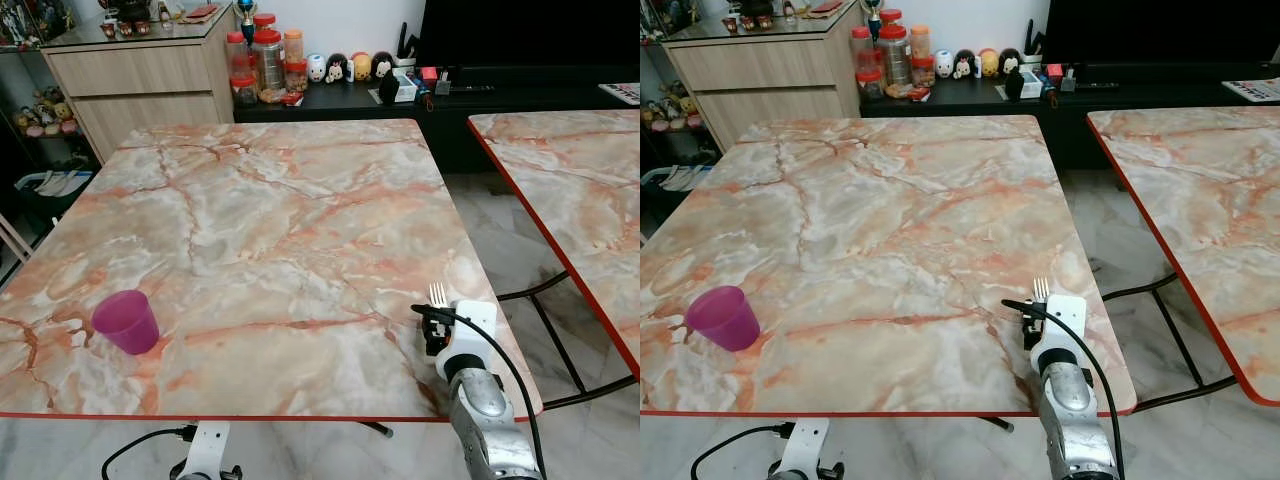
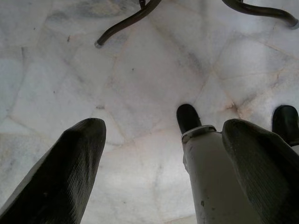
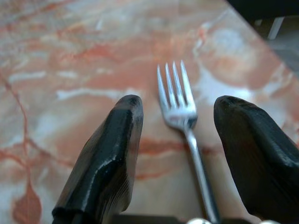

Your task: Setting the table

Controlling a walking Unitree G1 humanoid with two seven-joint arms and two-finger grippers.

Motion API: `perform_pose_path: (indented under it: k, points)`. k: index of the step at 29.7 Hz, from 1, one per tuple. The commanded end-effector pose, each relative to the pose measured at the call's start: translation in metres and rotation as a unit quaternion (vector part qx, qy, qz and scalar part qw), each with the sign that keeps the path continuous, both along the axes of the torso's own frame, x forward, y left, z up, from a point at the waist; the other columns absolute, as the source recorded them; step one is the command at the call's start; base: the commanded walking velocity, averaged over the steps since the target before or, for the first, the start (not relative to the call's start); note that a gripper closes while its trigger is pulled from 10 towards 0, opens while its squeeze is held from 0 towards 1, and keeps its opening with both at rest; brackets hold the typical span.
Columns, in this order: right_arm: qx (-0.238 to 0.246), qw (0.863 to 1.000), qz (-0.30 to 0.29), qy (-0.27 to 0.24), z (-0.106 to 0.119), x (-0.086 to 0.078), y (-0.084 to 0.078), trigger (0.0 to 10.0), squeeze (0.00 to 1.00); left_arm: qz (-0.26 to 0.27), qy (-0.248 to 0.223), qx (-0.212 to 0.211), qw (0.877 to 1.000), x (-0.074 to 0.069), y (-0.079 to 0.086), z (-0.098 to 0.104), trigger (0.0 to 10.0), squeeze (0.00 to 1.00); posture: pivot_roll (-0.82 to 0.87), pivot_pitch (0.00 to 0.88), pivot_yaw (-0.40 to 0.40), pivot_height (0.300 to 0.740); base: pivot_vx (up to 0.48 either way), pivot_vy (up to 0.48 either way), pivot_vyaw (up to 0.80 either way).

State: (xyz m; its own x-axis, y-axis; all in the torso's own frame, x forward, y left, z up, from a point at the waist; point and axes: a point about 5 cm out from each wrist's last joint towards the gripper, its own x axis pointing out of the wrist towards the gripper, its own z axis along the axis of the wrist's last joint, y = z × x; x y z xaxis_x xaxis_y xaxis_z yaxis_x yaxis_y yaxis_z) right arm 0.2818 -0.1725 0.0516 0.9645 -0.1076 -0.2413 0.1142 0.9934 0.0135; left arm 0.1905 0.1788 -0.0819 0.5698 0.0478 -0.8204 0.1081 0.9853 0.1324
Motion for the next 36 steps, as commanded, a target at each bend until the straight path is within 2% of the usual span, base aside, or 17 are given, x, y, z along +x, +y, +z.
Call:
perform_pose_path:
  k: [1, 8, 13, 20, 24, 36]
  points:
    - [0.001, 1.000, -0.010, -0.005, 0.004, 0.000, -0.001, 10.0, 0.00, 0.001, 0.006, -0.001, 1.000, -0.002, 0.001, -0.001, 10.0, 0.00, -0.08, 0.000, 0.027, 0.740, 0.000, 0.000, 0.00]
    - [0.001, 1.000, -0.011, 0.002, 0.005, -0.006, 0.000, 10.0, 0.00, 0.001, 0.007, 0.000, 1.000, -0.002, 0.002, -0.001, 10.0, 0.00, -0.09, 0.000, 0.031, 0.740, 0.000, 0.000, 0.00]
    - [-0.005, 0.999, 0.002, 0.033, -0.003, -0.015, -0.003, 10.0, 0.00, 0.001, 0.006, -0.001, 1.000, -0.001, 0.002, -0.001, 10.0, 0.00, -0.09, 0.000, 0.032, 0.740, 0.000, 0.000, 0.00]
    - [-0.031, 0.998, -0.007, 0.046, -0.002, -0.020, -0.026, 10.0, 0.00, 0.000, 0.006, -0.002, 1.000, -0.001, 0.001, 0.000, 10.0, 0.00, -0.10, 0.000, 0.037, 0.740, 0.000, 0.000, 0.00]
    - [-0.035, 0.998, -0.010, 0.049, 0.000, -0.020, -0.032, 10.0, 0.00, -0.002, 0.007, -0.003, 1.000, -0.001, 0.000, -0.001, 10.0, 0.00, -0.10, 0.000, 0.037, 0.740, 0.000, 0.000, 0.00]
    - [-0.024, 0.998, 0.021, 0.061, -0.004, -0.017, -0.022, 10.0, 0.00, 0.000, 0.008, -0.001, 1.000, -0.001, 0.001, -0.001, 10.0, 0.00, -0.09, 0.000, 0.036, 0.740, 0.000, 0.000, 0.00]
